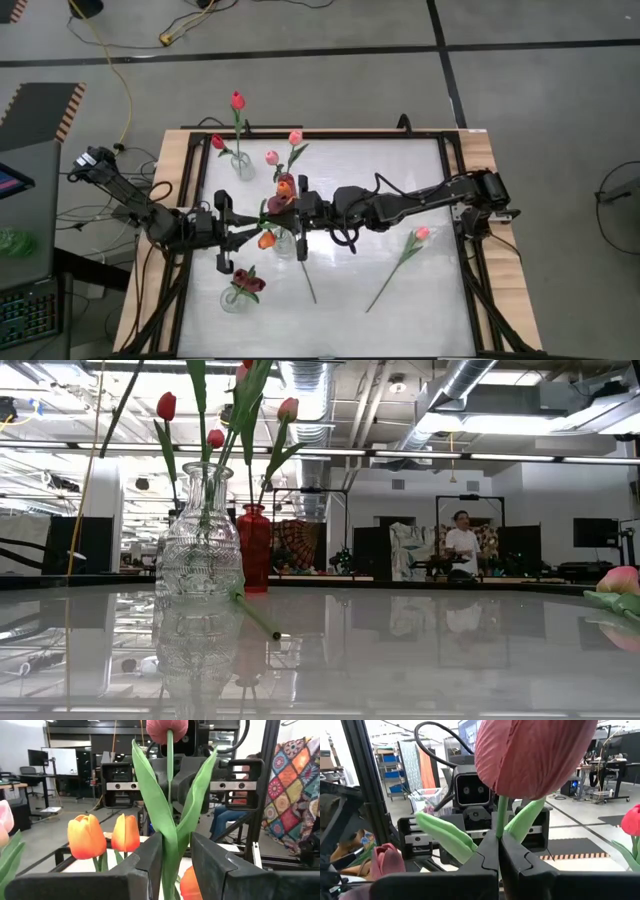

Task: Sort flowers into vase by color
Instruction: Put the dark red tulip into the bottom transparent vase

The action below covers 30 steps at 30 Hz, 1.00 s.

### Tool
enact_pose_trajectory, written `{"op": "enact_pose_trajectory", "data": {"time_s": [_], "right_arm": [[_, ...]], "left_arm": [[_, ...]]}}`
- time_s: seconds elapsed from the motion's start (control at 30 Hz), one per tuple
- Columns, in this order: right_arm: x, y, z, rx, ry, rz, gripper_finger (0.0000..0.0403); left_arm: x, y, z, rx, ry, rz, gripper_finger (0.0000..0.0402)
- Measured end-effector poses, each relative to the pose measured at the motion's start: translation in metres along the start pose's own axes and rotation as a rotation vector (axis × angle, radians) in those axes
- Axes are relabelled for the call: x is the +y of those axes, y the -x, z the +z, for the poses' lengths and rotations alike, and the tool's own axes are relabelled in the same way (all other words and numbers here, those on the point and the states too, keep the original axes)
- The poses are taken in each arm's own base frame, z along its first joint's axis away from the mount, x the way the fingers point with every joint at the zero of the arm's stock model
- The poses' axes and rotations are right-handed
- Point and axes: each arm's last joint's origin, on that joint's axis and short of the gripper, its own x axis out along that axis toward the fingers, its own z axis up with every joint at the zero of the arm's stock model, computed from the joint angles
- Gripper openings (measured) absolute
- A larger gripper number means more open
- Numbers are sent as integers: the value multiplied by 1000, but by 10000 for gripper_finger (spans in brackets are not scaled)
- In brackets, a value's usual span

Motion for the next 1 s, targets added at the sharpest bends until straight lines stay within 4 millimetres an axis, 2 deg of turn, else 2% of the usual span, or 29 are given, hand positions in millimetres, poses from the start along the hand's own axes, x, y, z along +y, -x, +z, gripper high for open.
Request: {"op": "enact_pose_trajectory", "data": {"time_s": [0.73, 1.0], "right_arm": [[-1, 0, -4, 32, -68, -5, 25], [-3, -8, -16, 30, -119, 7, 25]], "left_arm": [[0, 0, -9, 71, 55, 19, 86], [0, 1, -13, 101, 87, -3, 86]]}}
